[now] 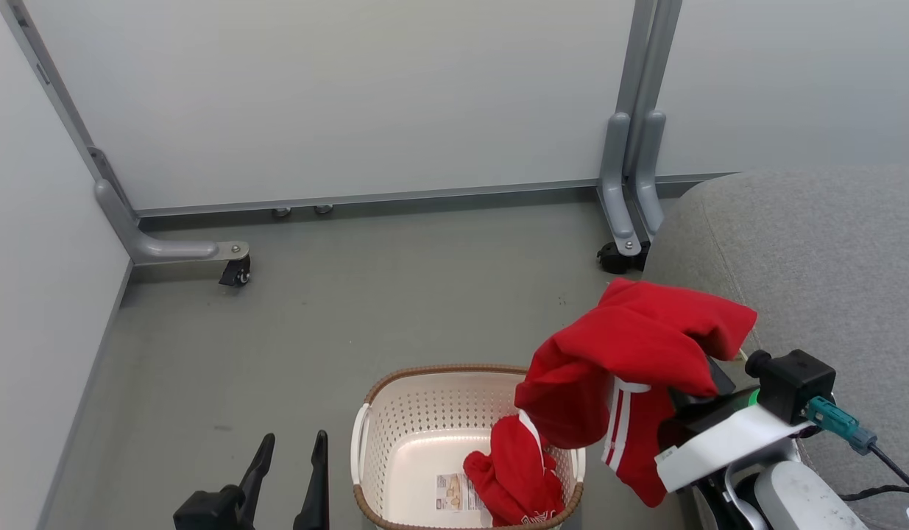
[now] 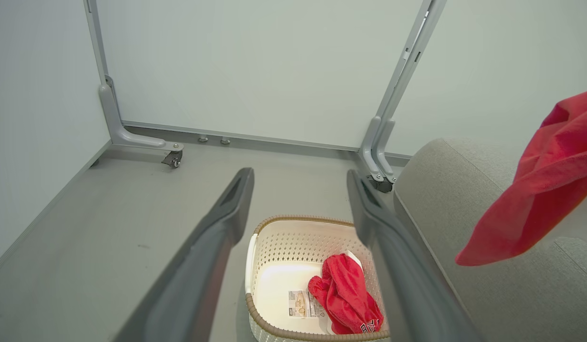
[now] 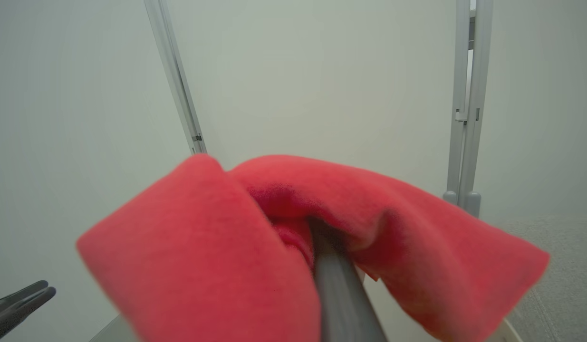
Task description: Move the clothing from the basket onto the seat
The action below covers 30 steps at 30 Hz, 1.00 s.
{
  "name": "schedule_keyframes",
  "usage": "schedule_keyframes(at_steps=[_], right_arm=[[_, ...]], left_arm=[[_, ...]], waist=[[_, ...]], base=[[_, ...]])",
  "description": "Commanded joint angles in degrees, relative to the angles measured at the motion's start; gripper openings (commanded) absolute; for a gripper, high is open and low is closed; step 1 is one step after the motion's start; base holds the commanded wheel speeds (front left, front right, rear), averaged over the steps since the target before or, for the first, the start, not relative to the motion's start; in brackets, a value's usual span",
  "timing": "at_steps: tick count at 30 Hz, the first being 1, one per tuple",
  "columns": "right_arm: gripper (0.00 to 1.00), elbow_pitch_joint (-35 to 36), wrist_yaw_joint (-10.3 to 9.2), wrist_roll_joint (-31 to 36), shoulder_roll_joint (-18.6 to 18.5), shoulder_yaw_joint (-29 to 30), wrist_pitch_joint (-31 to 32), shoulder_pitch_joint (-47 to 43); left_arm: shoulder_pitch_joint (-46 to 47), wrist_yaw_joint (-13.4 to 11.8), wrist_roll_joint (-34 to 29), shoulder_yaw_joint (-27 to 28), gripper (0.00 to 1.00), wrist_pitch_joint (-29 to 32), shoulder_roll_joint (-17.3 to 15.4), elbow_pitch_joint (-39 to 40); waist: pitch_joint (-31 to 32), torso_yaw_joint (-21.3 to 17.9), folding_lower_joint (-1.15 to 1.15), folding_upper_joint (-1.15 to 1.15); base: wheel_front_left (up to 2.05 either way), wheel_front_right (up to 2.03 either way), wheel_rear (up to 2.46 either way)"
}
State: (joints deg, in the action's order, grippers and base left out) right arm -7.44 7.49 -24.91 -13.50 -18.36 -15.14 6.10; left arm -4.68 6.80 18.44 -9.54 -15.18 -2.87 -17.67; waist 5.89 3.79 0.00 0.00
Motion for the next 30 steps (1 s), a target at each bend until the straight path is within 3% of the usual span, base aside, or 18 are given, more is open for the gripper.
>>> schedule_keyframes(at_steps=[1, 19, 30], right_arm=[[0.0, 0.08, 0.0, 0.39, 0.01, 0.15, -0.01, -0.71], [0.0, 0.24, 0.0, 0.19, -0.45, -0.37, -0.01, 0.03], [0.0, 1.05, 0.0, 0.36, -2.19, 1.57, -0.01, 1.19]], left_arm=[[-0.87, -0.16, 0.36, -0.09, 1.0, 0.05, -0.04, -0.06], [-0.64, -0.37, 0.66, -0.41, 1.0, 0.05, -0.05, 0.6], [0.52, -1.06, 1.45, -1.52, 1.0, 0.05, -0.06, 1.6]], waist=[[0.0, -0.04, 0.0, 0.0], [-0.08, -0.73, 0.0, 0.0], [-1.54, -7.15, 0.0, 0.0]], base=[[0.0, 0.0, 0.0], [0.0, 0.0, 0.0], [0.0, 0.0, 0.0]])
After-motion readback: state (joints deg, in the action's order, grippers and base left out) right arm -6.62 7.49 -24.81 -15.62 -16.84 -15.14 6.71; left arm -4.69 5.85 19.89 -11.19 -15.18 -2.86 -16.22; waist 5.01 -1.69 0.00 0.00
